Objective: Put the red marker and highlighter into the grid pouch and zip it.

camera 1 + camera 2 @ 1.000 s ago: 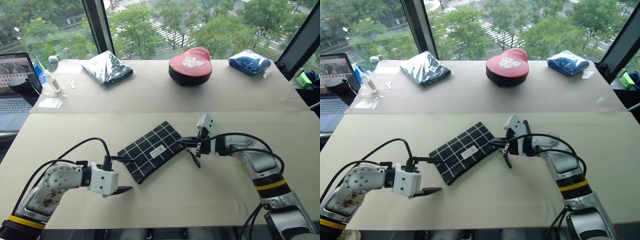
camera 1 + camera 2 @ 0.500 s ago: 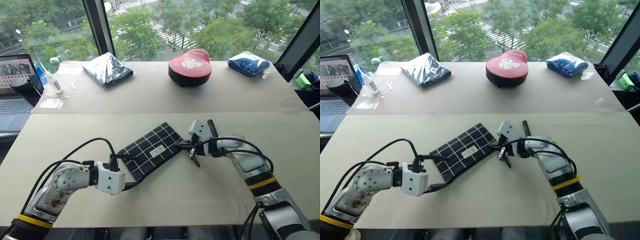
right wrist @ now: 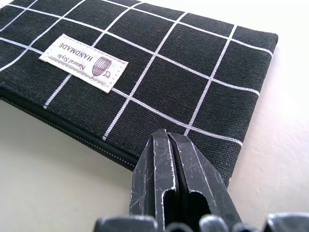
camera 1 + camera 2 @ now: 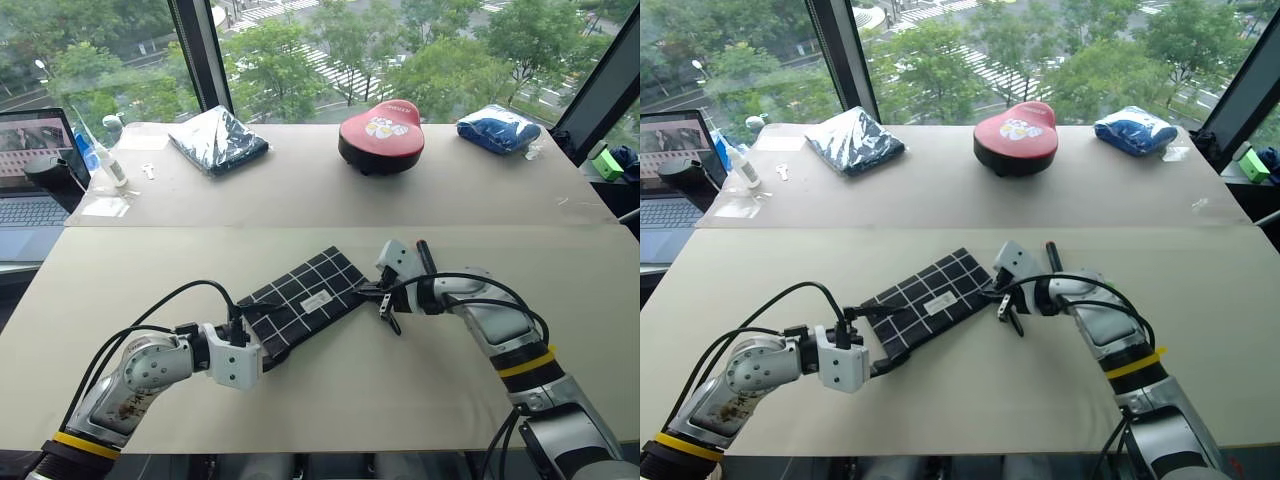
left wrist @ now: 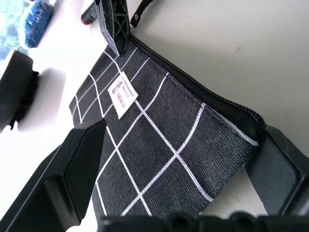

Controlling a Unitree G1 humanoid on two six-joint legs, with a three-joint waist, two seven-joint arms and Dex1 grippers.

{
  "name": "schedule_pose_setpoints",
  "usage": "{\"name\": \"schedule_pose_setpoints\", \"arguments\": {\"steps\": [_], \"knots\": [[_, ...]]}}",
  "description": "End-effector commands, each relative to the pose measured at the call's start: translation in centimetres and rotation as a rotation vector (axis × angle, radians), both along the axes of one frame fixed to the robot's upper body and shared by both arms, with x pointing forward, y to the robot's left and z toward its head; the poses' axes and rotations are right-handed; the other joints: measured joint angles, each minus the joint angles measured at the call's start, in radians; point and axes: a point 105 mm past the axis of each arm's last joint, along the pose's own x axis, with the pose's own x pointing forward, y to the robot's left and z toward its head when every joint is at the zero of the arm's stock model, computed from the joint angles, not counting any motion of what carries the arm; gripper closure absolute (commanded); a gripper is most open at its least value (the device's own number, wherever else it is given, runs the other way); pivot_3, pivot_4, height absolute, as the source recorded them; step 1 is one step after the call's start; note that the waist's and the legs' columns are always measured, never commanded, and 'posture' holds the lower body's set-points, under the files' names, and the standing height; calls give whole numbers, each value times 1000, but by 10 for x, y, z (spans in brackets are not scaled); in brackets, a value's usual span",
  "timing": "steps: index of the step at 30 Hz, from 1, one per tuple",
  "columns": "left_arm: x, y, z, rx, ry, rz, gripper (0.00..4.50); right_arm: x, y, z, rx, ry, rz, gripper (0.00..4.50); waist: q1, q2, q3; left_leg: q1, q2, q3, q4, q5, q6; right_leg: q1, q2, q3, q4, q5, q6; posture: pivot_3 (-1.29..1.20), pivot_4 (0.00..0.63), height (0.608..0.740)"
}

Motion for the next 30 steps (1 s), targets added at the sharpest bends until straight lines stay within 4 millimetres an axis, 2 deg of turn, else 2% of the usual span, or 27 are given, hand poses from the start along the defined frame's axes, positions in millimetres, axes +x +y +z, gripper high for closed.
{"name": "schedule_pose_setpoints", "arguments": {"steps": [1,4,12,14,15,24,30], "knots": [[4,9,-22,45,29,45,0,-6,-4,-6,-5,31,-8,4441,0,0,0,1,0,0,0,0,0,2,0,0,0,0,0,0,150,740],[7,4,-24,19,15,32,695,-9,-6,-5,7,35,-10,4500,3,0,0,3,0,0,0,-1,-1,3,-1,0,-1,-1,1,0,150,740],[6,0,-27,2,15,-8,3645,-11,-5,-6,19,36,-17,4500,5,2,-2,4,0,-1,0,-1,-1,3,-1,0,0,-1,1,0,150,740],[6,0,-28,4,16,-19,4268,-11,-5,-6,20,37,-21,4500,4,5,-4,4,0,0,0,-1,-1,3,-2,0,0,-1,1,0,150,740],[5,-1,-28,5,16,-25,4416,-11,-5,-6,20,37,-23,4500,4,6,-4,4,0,0,0,-1,-1,3,-2,0,0,-1,1,0,150,740],[5,-1,-24,-51,81,-20,4416,-12,-4,-4,55,49,-30,4500,3,6,-5,4,0,0,0,-1,0,3,-2,-1,0,-1,1,0,150,740],[15,-3,0,-214,163,48,4416,-8,-6,0,82,49,-53,4500,-6,6,-4,2,0,0,0,-2,2,2,-2,0,0,-2,2,0,150,740]]}}
